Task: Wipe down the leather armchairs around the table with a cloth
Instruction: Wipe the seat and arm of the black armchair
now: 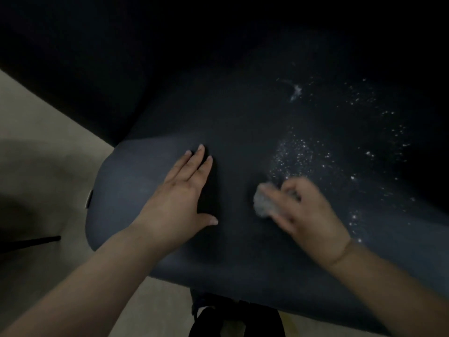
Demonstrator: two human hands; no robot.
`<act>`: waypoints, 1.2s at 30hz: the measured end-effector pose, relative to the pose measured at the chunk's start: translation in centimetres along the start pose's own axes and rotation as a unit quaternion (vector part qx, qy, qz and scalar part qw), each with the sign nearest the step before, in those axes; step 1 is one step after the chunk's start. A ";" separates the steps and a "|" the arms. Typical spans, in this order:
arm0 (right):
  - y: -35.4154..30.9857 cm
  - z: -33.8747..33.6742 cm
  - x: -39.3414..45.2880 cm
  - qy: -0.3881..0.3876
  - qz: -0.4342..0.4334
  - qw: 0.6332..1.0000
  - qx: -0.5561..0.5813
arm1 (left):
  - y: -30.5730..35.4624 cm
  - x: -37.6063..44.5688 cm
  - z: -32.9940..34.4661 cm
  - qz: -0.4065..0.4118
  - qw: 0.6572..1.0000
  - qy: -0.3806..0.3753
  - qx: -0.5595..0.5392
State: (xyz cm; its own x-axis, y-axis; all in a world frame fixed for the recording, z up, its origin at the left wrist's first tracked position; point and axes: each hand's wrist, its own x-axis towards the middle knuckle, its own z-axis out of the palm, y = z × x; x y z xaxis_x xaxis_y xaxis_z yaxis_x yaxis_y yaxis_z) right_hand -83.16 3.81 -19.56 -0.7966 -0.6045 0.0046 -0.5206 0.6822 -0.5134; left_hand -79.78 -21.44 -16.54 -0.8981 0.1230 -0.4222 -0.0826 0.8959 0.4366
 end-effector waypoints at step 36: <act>7.3 -5.3 8.2 0.137 0.083 0.987 -0.015 | 3.8 8.6 -1.4 0.007 0.998 0.060 -0.003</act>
State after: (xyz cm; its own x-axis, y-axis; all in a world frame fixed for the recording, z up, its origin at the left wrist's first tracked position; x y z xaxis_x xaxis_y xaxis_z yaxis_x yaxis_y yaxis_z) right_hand -95.10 6.03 -18.69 -0.9228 -0.3521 0.1564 -0.3813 0.7771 -0.5006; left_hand -88.40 -17.61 -17.39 -0.9442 0.0828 -0.3188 -0.0724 0.8921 0.4461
